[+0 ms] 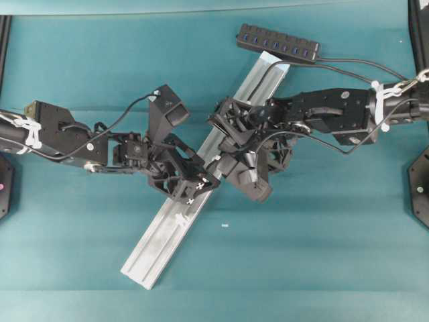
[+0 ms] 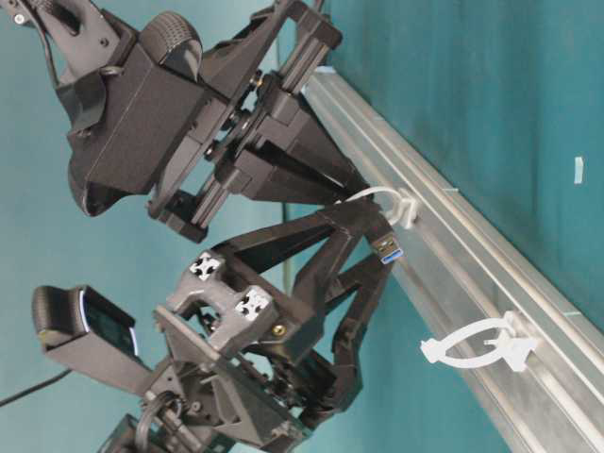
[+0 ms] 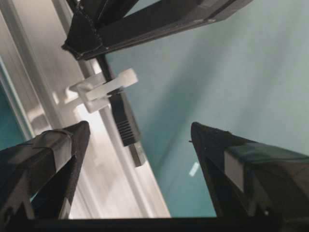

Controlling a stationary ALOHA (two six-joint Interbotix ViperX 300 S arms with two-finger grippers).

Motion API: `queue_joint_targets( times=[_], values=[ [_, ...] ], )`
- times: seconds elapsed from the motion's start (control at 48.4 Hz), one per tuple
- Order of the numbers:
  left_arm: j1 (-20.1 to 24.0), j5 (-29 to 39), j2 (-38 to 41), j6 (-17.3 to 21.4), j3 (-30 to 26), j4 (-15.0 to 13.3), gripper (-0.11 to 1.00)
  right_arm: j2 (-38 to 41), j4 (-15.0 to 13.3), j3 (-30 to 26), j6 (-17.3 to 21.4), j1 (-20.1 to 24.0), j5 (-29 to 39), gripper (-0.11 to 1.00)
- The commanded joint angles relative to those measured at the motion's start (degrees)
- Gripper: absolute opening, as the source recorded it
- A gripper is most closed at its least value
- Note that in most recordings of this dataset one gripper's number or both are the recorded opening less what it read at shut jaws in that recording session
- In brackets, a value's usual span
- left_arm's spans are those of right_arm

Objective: Pass the USB cable through three rings with both arms.
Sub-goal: 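Grasp the plug past the second ring with the left gripper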

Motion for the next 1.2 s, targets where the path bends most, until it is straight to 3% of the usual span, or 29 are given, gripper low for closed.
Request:
queue_joint_targets(
  times=[0.0,0.476,0.662,0.91,1.179],
  values=[
    [0.1,-0.4,0.1,-0.1,-0.5,0.2,0.91,0.2,0.2,-0.5,0.3,0.1,-0.2,0.08],
    [0.5,-1.3,1.6,-0.4,-1.8,0.2,0.88,0.2,0.2,-0.5,0.3,0.1,-0.3,0.08],
    [0.4,-2.4,1.6,-0.4,-1.8,0.2,0.66,0.2,0.2,-0.5,0.3,0.1,-0.3,0.08],
    [-0.4,-1.9,1.6,0.3,-1.8,0.2,0.16,0.1,0.2,-0.5,0.3,0.1,-0.3,0.08],
    [-0.3,-1.8,1.6,0.0,-1.8,0.1,0.15,0.1,0.2,-0.5,0.4,0.1,-0.8,0.08]
  ],
)
